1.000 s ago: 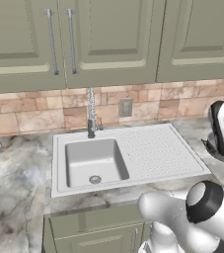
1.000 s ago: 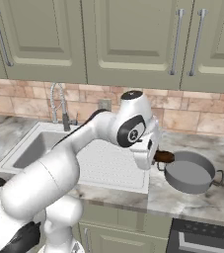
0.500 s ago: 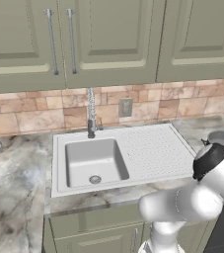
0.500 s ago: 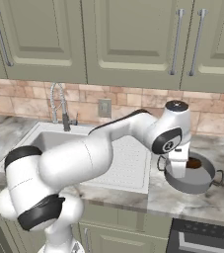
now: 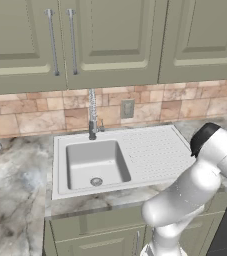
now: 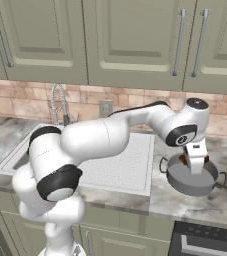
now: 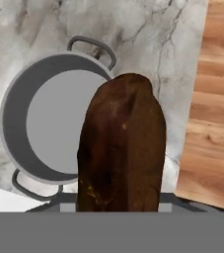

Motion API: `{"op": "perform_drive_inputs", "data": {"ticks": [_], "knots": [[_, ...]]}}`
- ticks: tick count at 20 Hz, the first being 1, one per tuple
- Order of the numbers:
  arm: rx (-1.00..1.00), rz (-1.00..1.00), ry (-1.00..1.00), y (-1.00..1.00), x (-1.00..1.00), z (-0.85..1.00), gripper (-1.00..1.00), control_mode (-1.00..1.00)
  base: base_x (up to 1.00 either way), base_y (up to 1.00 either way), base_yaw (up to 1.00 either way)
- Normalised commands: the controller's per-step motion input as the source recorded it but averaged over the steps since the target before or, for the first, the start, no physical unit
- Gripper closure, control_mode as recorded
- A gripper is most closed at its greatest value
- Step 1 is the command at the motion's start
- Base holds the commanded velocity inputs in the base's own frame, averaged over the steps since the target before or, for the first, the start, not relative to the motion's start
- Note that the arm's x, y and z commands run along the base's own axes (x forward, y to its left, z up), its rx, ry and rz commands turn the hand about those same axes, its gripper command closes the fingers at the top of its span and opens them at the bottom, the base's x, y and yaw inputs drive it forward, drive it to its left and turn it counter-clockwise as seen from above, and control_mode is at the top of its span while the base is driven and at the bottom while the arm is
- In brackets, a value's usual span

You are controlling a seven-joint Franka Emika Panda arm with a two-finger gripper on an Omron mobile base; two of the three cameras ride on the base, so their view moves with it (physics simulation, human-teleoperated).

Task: Dump the sweet potato from the pot into the sink. Then turn on the water and wash the sweet potato. Then turn off the water and put the sweet potato back in the pot.

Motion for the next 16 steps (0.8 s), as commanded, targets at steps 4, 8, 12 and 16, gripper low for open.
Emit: {"op": "perform_drive_inputs", "data": {"ticks": [4, 8, 12, 16], "knots": [[0.00, 0.12, 0.07, 0.00, 0.26, -0.37, 1.00, -1.00, 0.00, 0.00, 0.00], [0.00, 0.09, 0.05, -0.11, 0.22, -0.50, 1.00, -1.00, 0.00, 0.00, 0.00], [0.00, 0.09, 0.01, -0.10, 0.18, -0.51, 1.00, -1.00, 0.00, 0.00, 0.00], [0.00, 0.09, 0.00, -0.10, 0.18, -0.37, 1.00, -1.00, 0.00, 0.00, 0.00]]}}
